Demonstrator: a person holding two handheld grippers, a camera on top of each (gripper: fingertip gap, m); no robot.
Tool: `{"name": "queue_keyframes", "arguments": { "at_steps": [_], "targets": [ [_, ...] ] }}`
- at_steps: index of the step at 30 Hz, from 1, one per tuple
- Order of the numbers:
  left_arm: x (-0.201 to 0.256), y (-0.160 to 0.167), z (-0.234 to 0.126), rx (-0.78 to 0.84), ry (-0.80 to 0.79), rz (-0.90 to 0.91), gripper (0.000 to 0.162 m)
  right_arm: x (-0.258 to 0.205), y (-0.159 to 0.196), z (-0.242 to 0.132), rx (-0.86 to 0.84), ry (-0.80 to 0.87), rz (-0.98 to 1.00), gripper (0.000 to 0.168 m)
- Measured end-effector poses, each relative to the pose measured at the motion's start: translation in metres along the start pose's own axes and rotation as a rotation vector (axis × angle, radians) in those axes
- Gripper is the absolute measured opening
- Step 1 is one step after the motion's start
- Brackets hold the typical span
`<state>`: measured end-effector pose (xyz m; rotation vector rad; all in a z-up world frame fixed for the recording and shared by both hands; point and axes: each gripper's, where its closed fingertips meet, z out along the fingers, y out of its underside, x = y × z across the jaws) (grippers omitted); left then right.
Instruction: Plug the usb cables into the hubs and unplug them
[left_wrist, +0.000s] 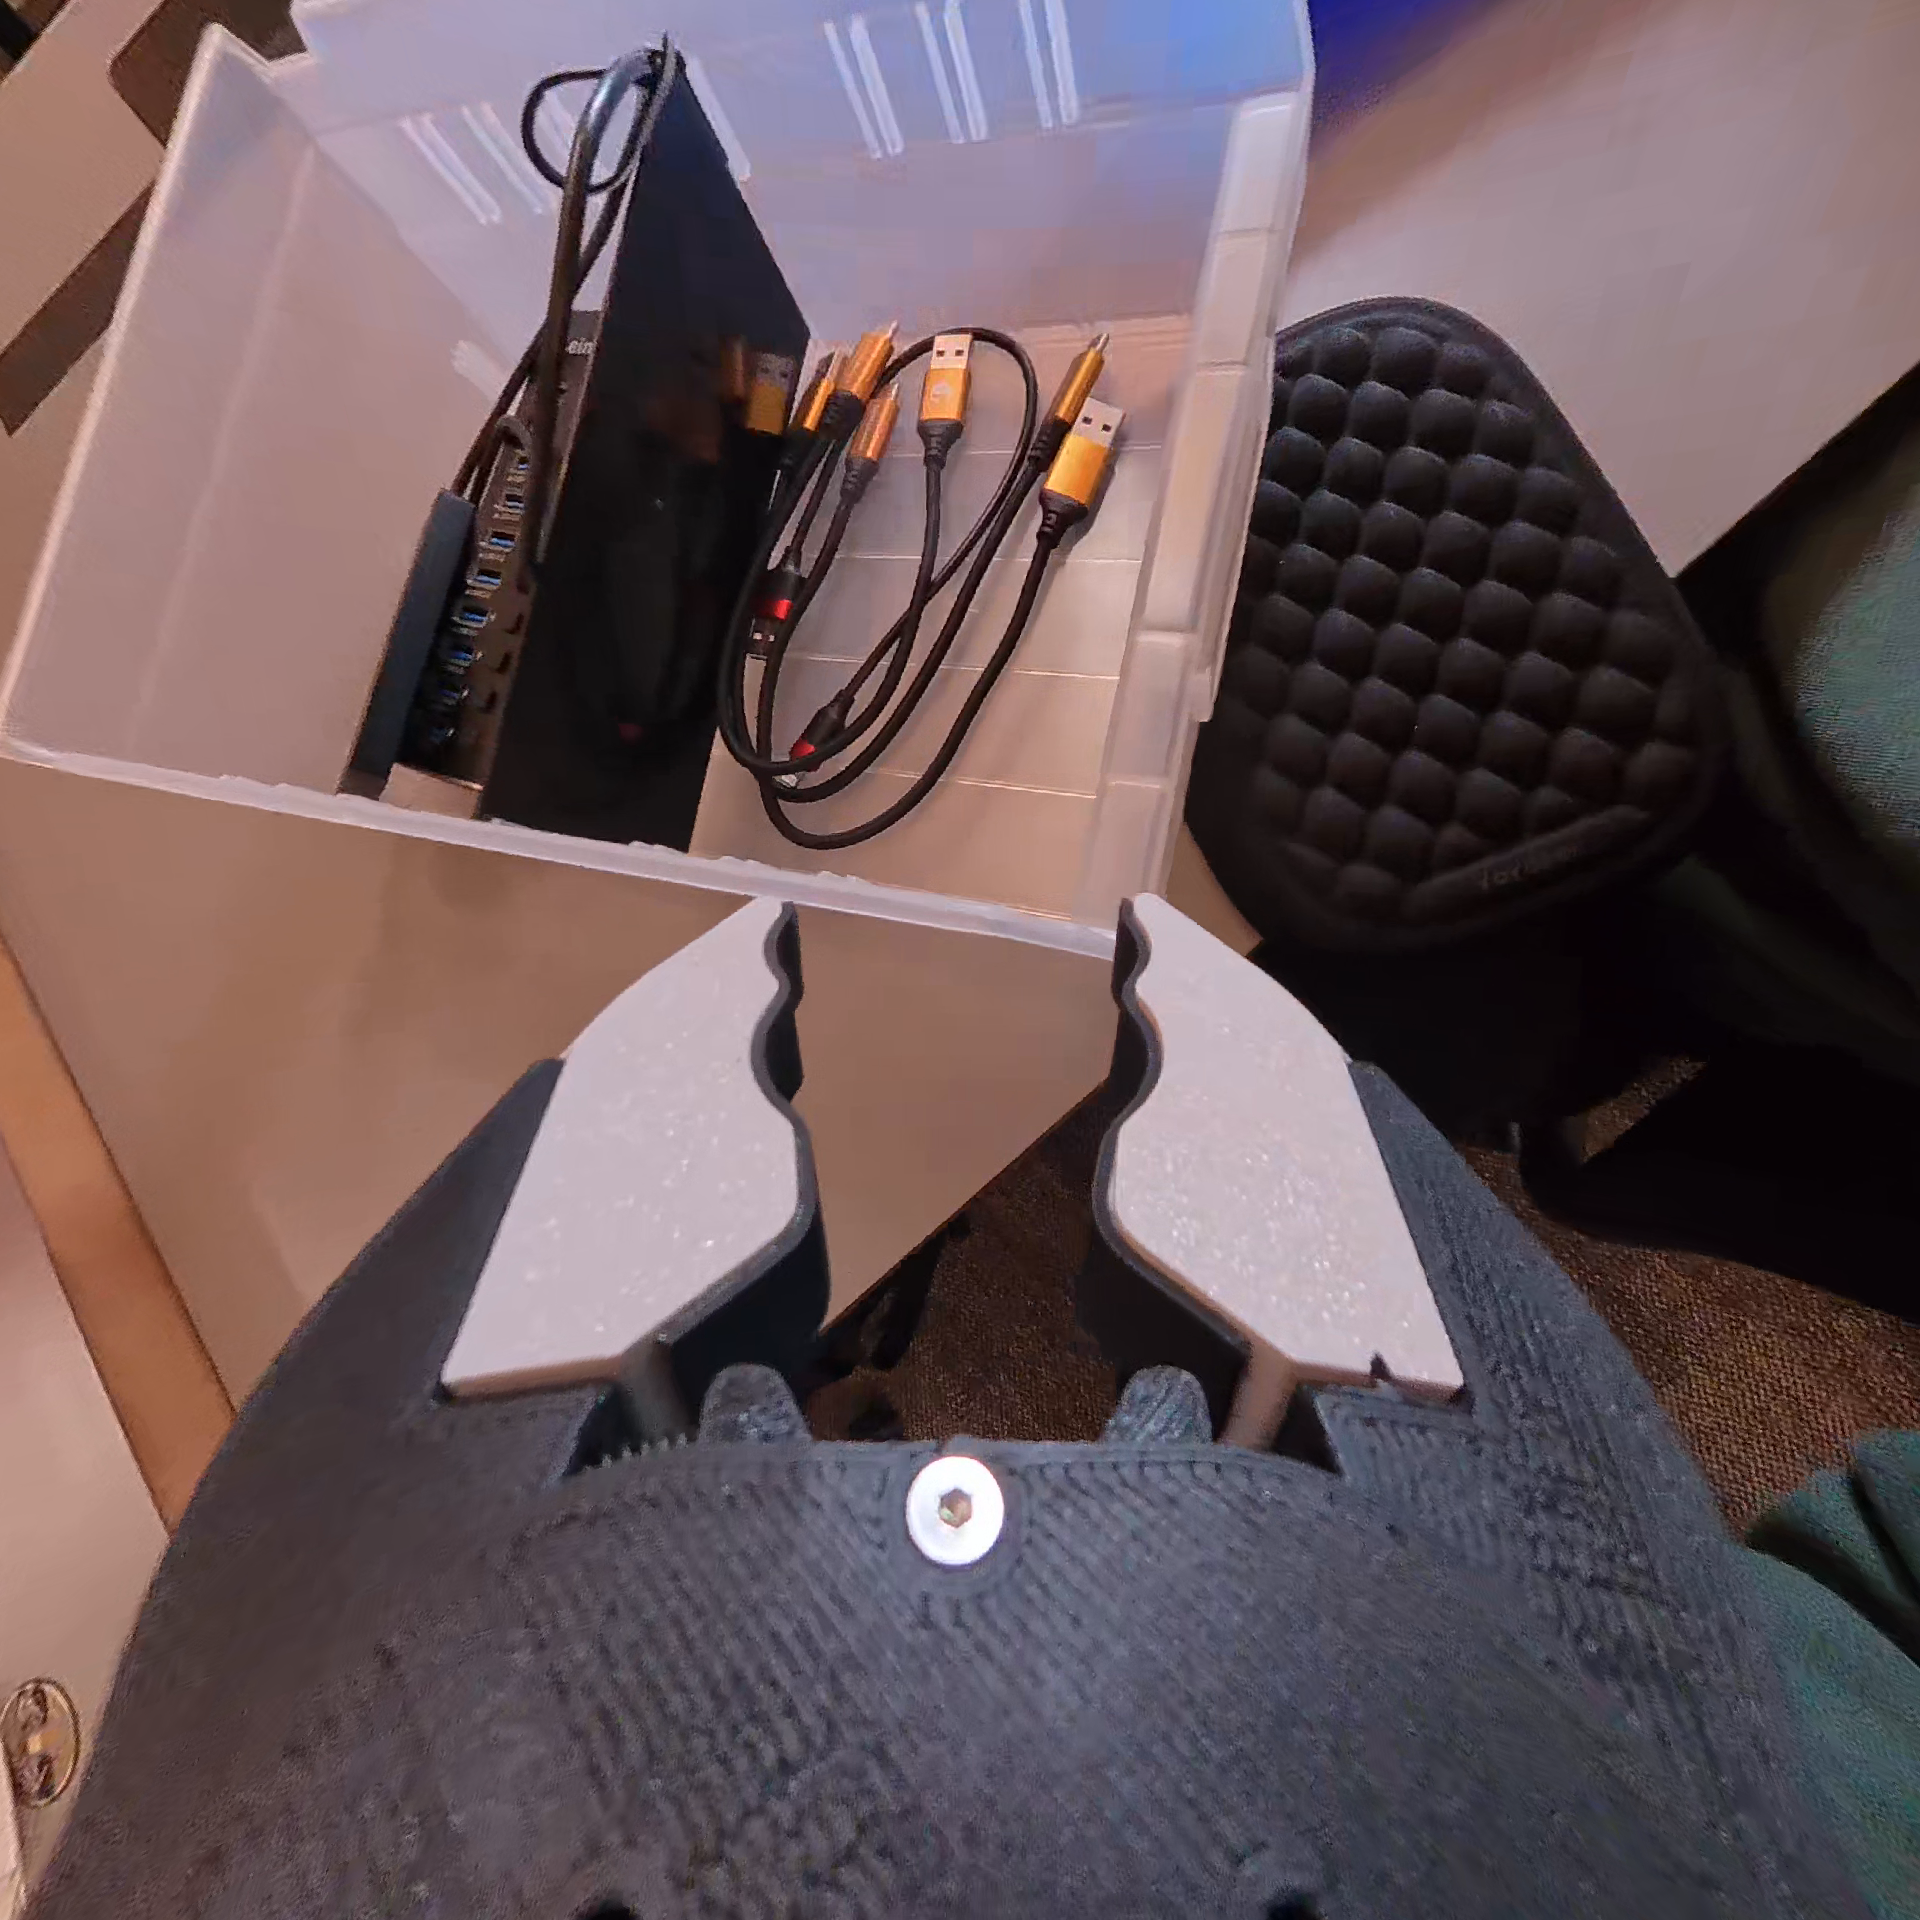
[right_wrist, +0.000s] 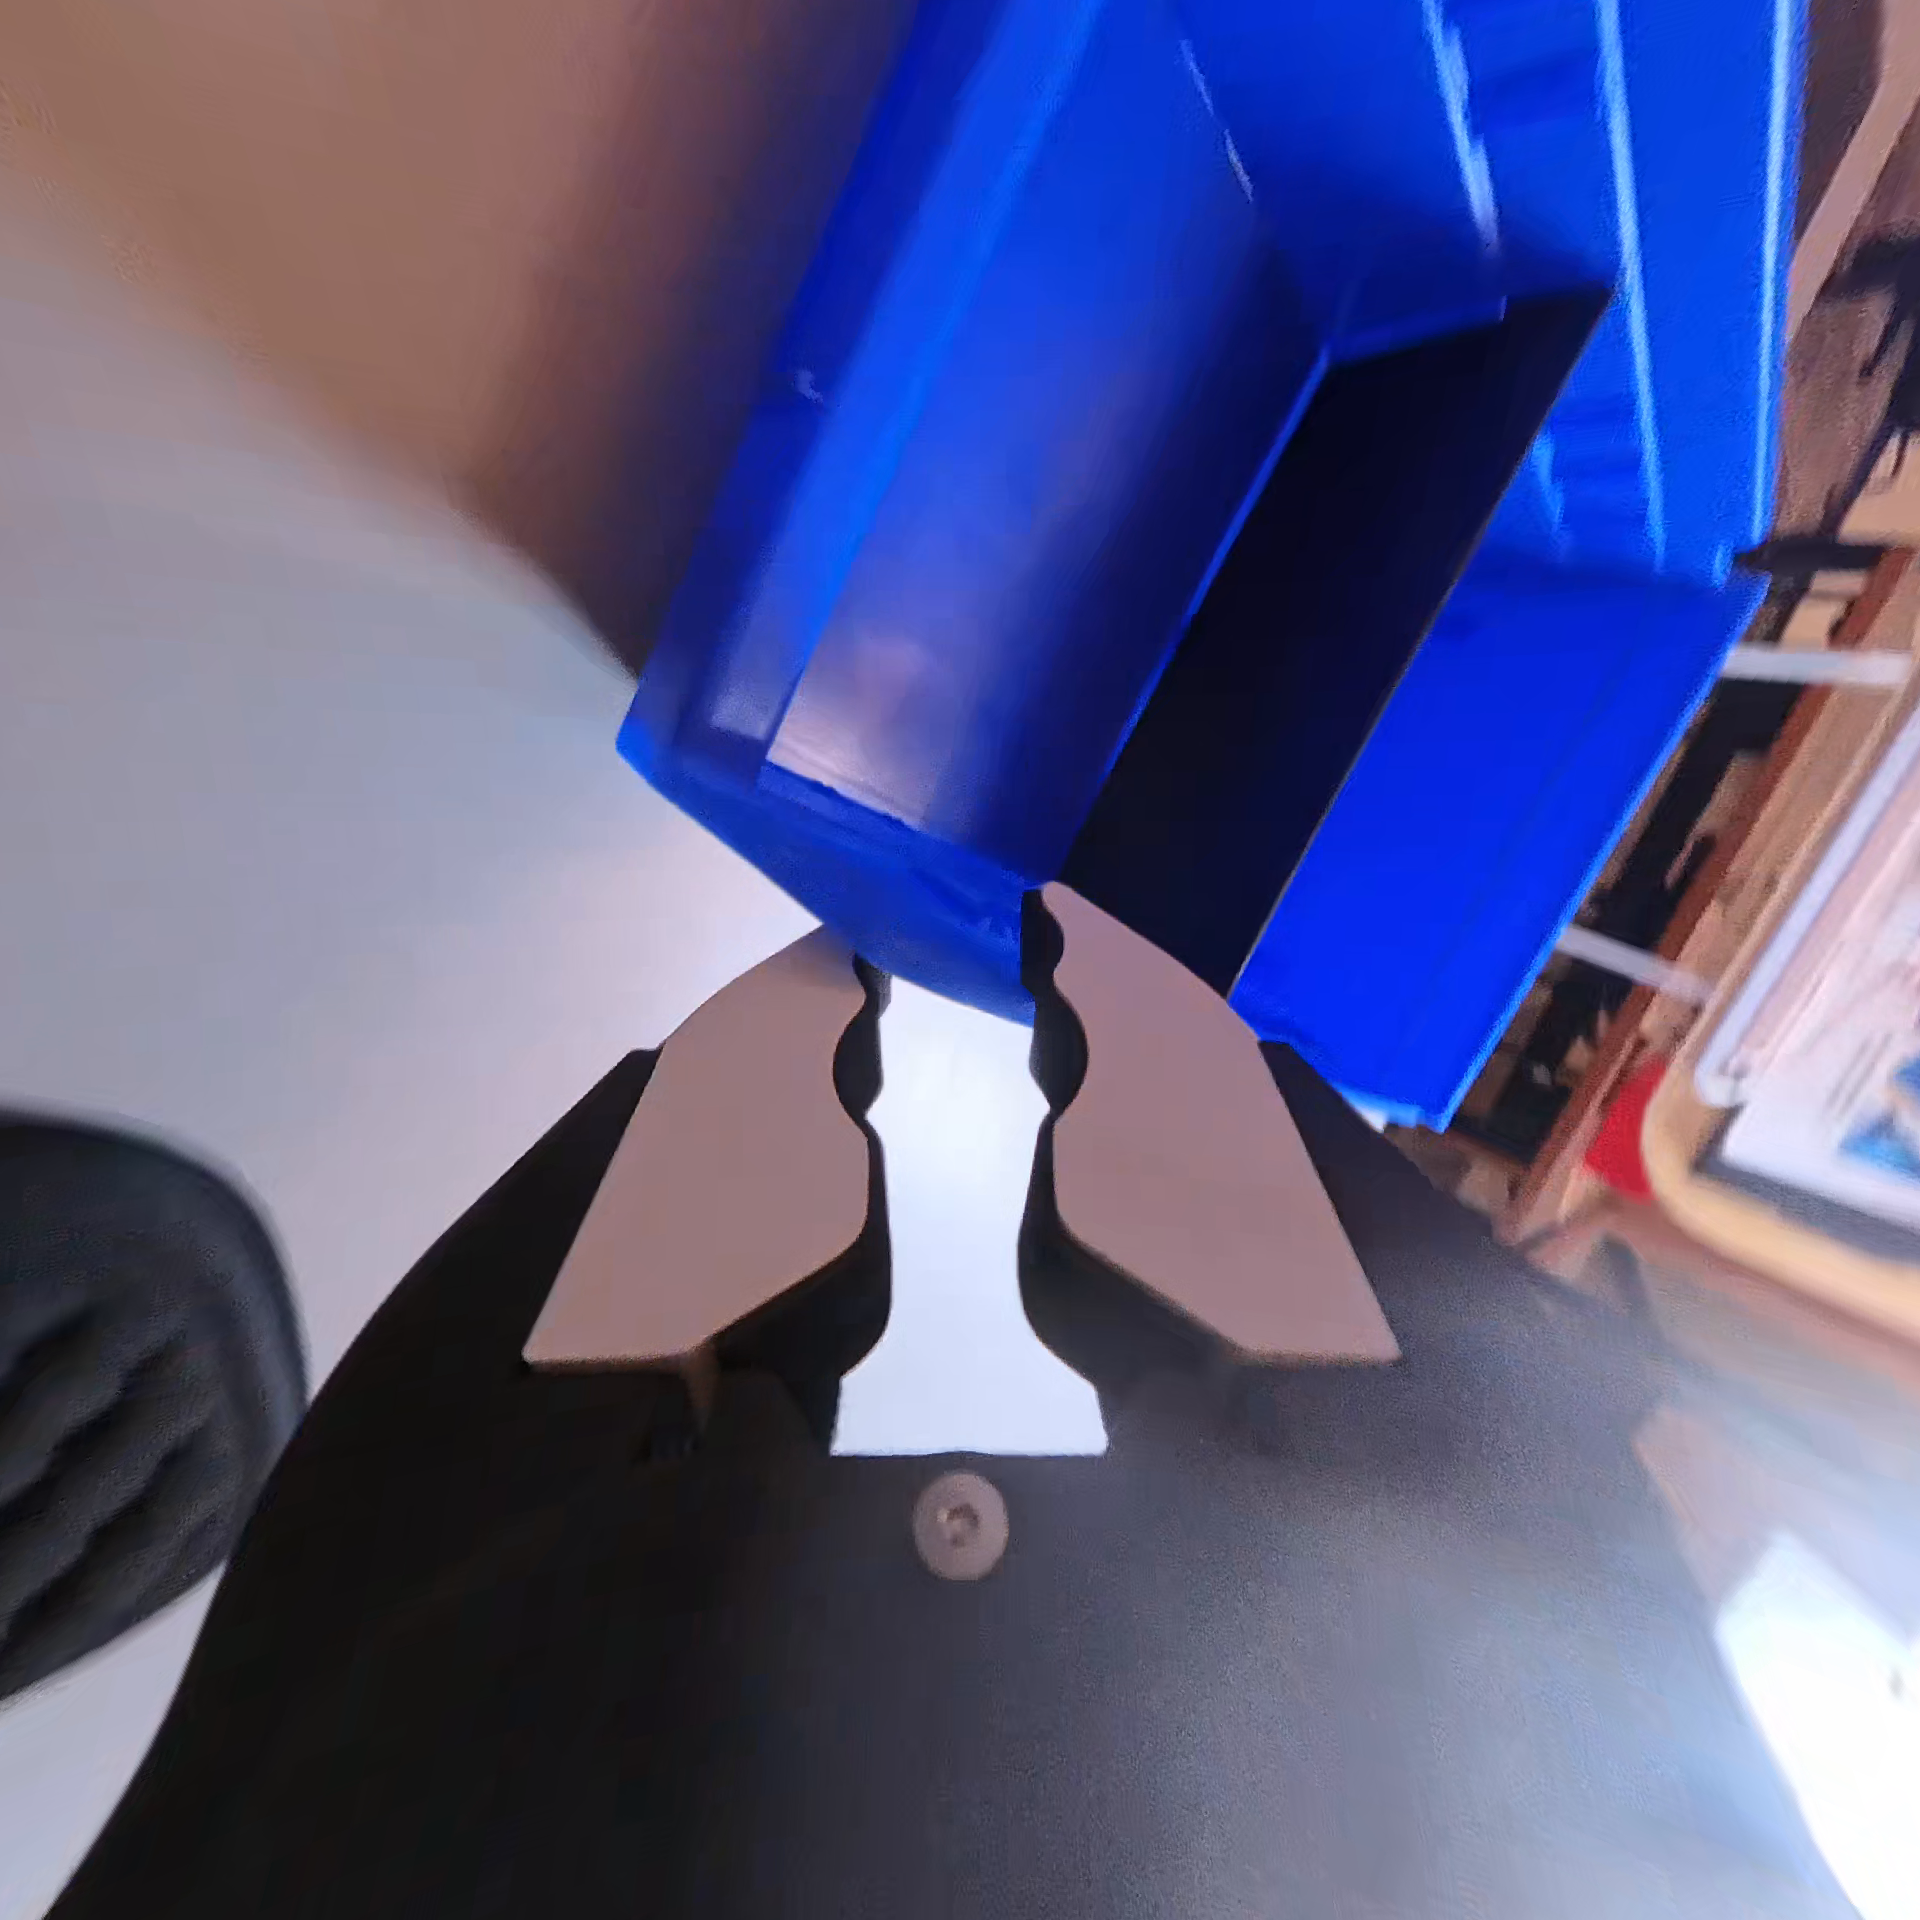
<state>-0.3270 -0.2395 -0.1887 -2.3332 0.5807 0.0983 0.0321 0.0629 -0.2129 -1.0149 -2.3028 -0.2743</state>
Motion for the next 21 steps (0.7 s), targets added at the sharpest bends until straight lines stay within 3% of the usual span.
{"name": "queue_keyframes", "arguments": {
  "at_steps": [3,7,14,17,20,21],
  "targets": [
    [-0.005,0.001,0.012,-0.044,-0.019,-0.022,0.069,-0.021,0.060,-0.019,-0.122,0.047,0.027,0.029],
    [-0.012,-0.009,0.024,-0.016,-0.024,-0.012,0.069,-0.034,0.126,-0.036,-0.244,0.124,0.048,0.030],
    [-0.027,-0.034,0.077,0.058,0.082,0.037,0.055,-0.026,0.223,-0.056,-0.398,0.372,0.124,0.034],
    [-0.041,-0.057,0.100,0.111,0.073,0.046,0.050,-0.047,0.236,-0.068,-0.295,0.302,0.468,0.040],
    [-0.055,-0.078,0.123,0.167,0.073,0.052,0.048,-0.058,0.205,-0.073,0.067,0.126,1.064,0.073],
    [-0.060,-0.085,0.130,0.189,0.077,0.050,0.048,-0.050,0.196,-0.074,0.186,0.121,1.238,0.074]
  ]
}}
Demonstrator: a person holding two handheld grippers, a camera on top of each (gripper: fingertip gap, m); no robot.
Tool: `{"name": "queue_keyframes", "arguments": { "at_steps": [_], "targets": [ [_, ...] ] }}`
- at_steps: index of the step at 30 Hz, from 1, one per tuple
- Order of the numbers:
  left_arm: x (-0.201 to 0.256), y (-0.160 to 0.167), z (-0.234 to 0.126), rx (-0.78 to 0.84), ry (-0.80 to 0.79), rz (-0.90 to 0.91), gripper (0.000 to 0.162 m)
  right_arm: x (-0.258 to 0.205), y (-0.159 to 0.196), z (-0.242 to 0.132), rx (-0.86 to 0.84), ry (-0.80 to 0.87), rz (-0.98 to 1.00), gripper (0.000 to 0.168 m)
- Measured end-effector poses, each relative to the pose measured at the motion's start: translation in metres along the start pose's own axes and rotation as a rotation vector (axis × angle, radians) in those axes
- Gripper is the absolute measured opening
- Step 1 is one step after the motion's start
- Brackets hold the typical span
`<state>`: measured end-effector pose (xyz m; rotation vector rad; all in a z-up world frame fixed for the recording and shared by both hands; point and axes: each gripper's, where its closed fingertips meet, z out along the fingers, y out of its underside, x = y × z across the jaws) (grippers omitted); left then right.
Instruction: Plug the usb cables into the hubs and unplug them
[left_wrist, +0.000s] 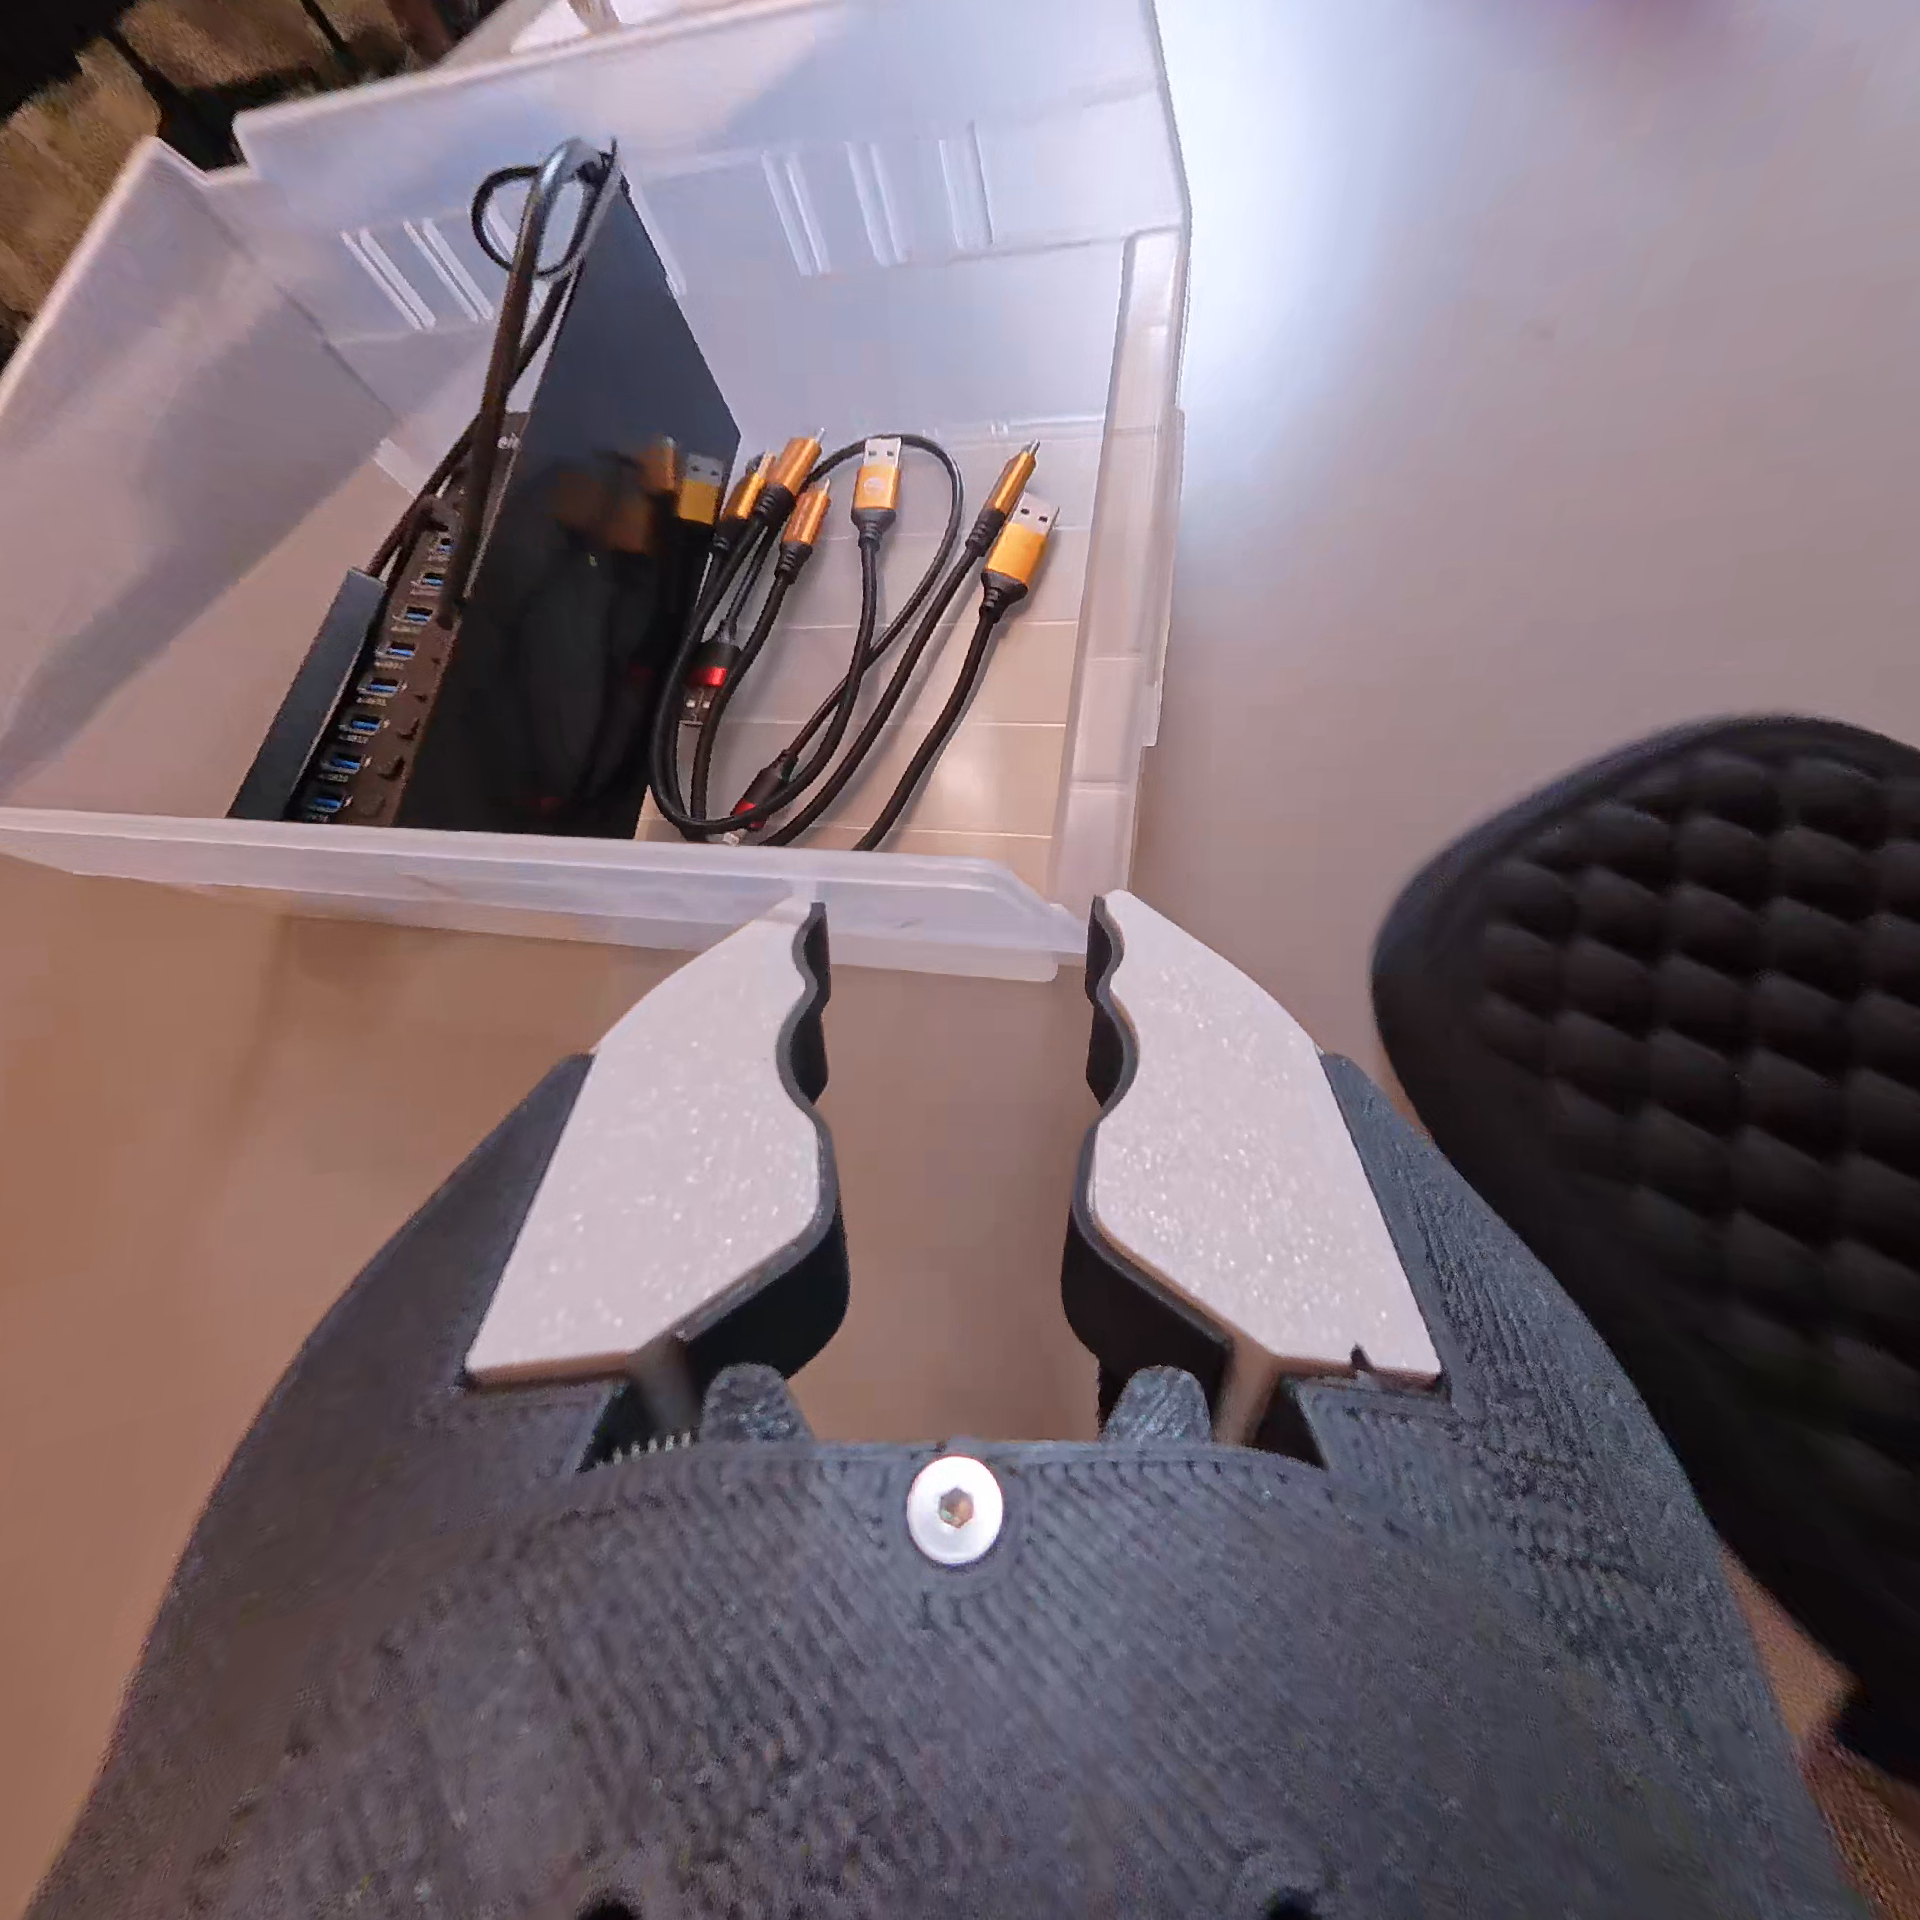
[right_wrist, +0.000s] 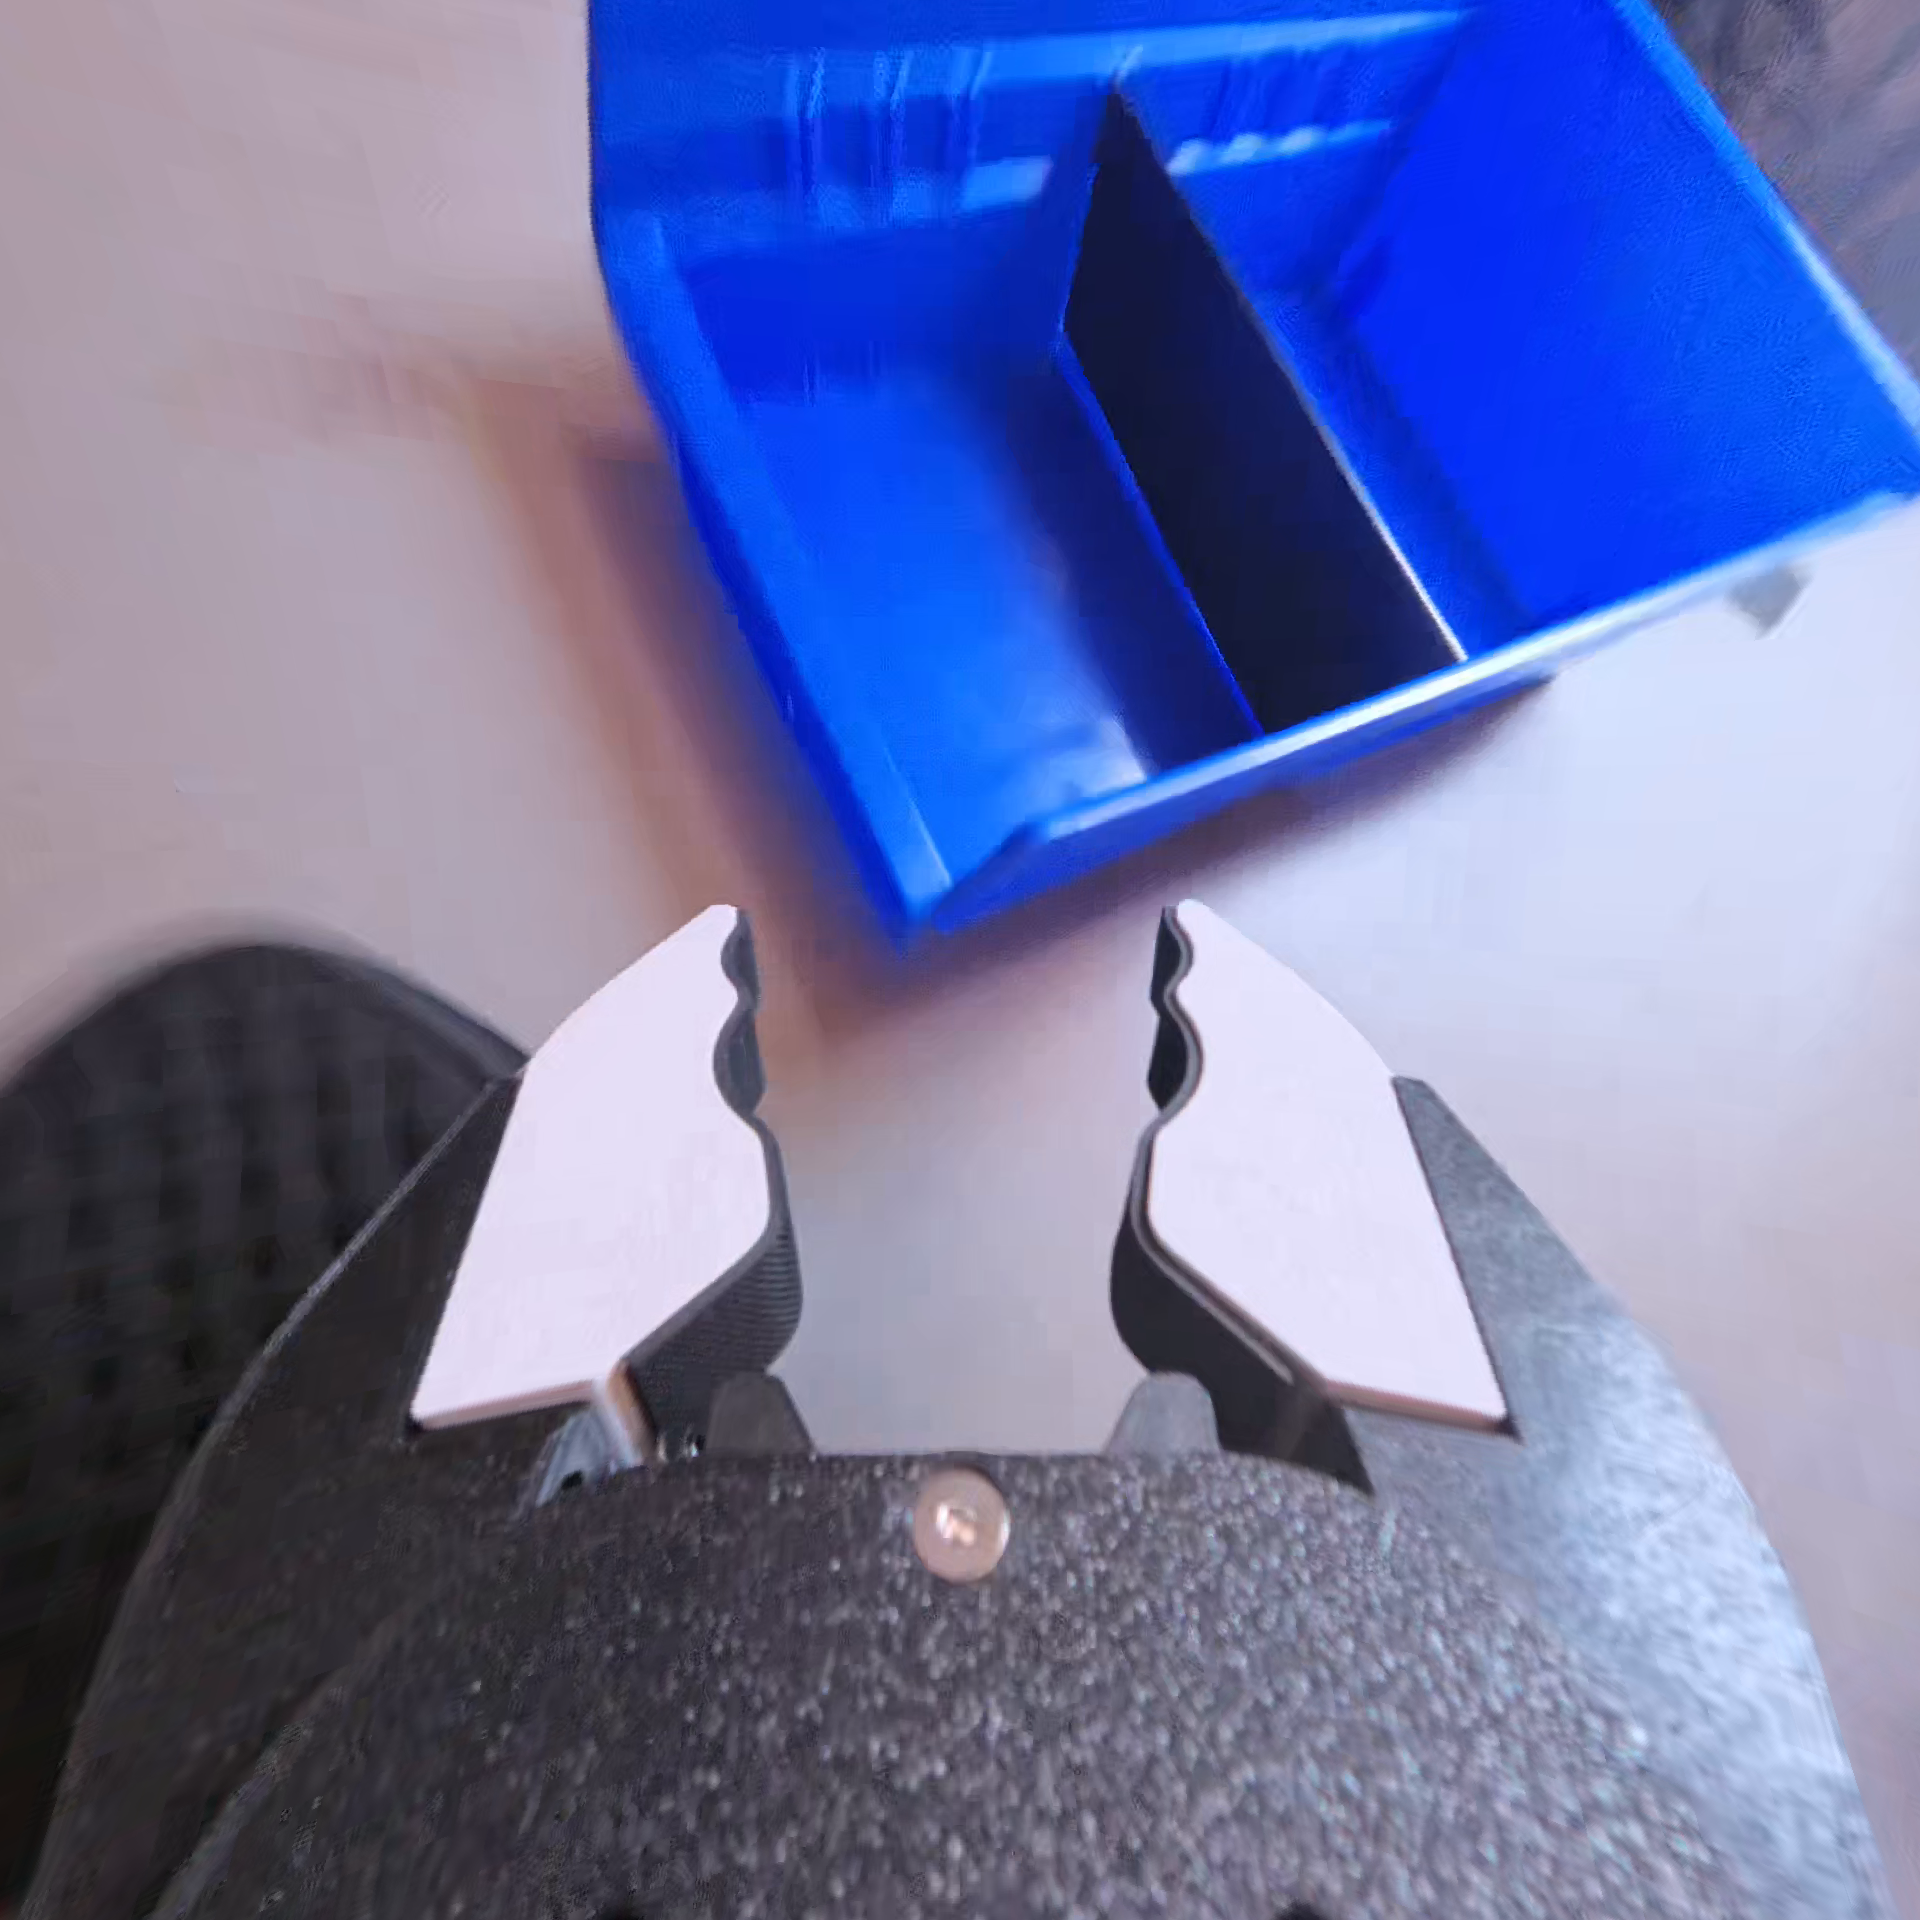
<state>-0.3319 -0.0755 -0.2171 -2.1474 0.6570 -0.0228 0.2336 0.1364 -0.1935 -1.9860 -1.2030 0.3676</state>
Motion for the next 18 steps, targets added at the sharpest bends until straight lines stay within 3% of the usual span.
{"name": "queue_keyframes", "arguments": {
  "at_steps": [2,5,8,11,14,18],
  "targets": [
    [-0.011,-0.009,0.015,0.049,0.001,0.007,0.044,0.001,-0.012,0.007,0.119,0.024,0.191,0.073],
    [-0.030,-0.018,0.030,0.126,-0.047,-0.010,0.031,-0.001,-0.008,0.031,0.117,0.075,0.290,0.075],
    [-0.054,-0.018,0.032,0.188,-0.187,-0.114,0.026,0.018,-0.003,0.043,0.108,0.192,0.307,0.050],
    [-0.053,-0.031,0.031,0.324,-0.187,-0.271,0.042,0.035,0.000,0.045,0.121,0.198,0.308,0.031],
    [-0.068,-0.032,0.042,0.290,-0.301,-0.329,0.052,0.057,0.004,0.047,0.079,0.266,0.262,0.021],
    [-0.089,-0.026,0.053,0.210,-0.437,-0.325,0.037,0.082,0.001,0.054,0.054,0.362,0.232,0.013]
  ]
}}
